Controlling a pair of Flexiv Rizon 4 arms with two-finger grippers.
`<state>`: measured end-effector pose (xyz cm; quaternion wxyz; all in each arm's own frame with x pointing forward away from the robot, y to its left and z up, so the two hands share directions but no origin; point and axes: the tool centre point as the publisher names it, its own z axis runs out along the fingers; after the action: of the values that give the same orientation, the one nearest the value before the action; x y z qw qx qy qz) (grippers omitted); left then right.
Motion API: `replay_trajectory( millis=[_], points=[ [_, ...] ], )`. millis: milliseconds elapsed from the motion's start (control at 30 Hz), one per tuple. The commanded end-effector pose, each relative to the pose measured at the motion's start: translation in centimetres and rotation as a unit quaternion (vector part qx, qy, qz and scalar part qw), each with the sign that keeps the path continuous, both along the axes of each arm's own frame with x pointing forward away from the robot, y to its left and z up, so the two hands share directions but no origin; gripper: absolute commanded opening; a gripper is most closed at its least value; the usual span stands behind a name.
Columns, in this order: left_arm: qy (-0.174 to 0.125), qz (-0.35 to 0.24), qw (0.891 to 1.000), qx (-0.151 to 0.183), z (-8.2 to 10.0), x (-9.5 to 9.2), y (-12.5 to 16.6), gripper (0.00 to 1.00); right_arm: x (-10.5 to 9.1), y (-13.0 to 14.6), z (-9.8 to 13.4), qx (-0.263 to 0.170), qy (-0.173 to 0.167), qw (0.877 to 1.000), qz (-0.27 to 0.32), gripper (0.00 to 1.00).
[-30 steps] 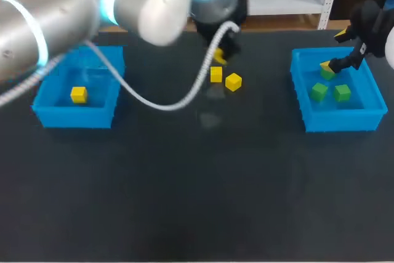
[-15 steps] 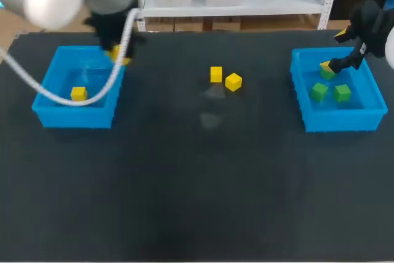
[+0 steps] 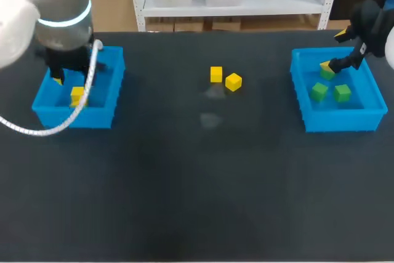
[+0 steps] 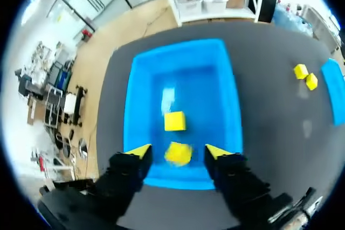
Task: Put the green cubes in the right bin and the yellow cubes in the left bin.
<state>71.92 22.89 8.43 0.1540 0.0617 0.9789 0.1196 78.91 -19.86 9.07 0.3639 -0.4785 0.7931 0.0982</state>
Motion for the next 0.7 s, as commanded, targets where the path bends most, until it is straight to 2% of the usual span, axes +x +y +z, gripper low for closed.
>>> replay_trajectory(
  millis=[33, 167, 267, 367, 467, 633, 700],
  points=[
    [-0.086, -0.040, 0.995, 0.003, 1.8, 0.2, -2.0, 1.00, -0.1, 0.0, 0.0, 0.000, 0.000, 1.000, 0.000, 1.00],
    [-0.111, -0.106, 0.988, -0.014, 4.1, 1.5, -6.7, 1.00, -0.1, 0.0, 0.0, 0.000, 0.000, 1.000, 0.000, 1.00],
    [-0.103, -0.166, 0.980, -0.037, 4.6, 2.1, -11.2, 1.00, -0.1, 0.0, 0.0, 0.000, 0.000, 1.000, 0.000, 1.00],
    [-0.086, -0.221, 0.970, -0.058, 4.0, 2.9, -15.9, 1.00, -0.1, 0.0, 0.0, 0.000, 0.000, 1.000, 0.000, 1.00],
    [-0.071, -0.269, 0.958, -0.066, 3.4, 3.8, -20.2, 1.00, -0.1, 0.0, 0.0, 0.000, 0.000, 1.000, 0.000, 1.00],
    [-0.031, -0.361, 0.930, -0.056, 2.1, 5.1, -25.6, 1.00, -0.1, 0.0, 0.0, 0.000, 0.000, 1.000, 0.000, 1.00],
    [-0.007, -0.403, 0.915, -0.029, 1.7, 5.5, -27.2, 1.00, -0.1, 0.0, 0.0, 0.000, 0.000, 1.000, 0.000, 1.00]
  ],
)
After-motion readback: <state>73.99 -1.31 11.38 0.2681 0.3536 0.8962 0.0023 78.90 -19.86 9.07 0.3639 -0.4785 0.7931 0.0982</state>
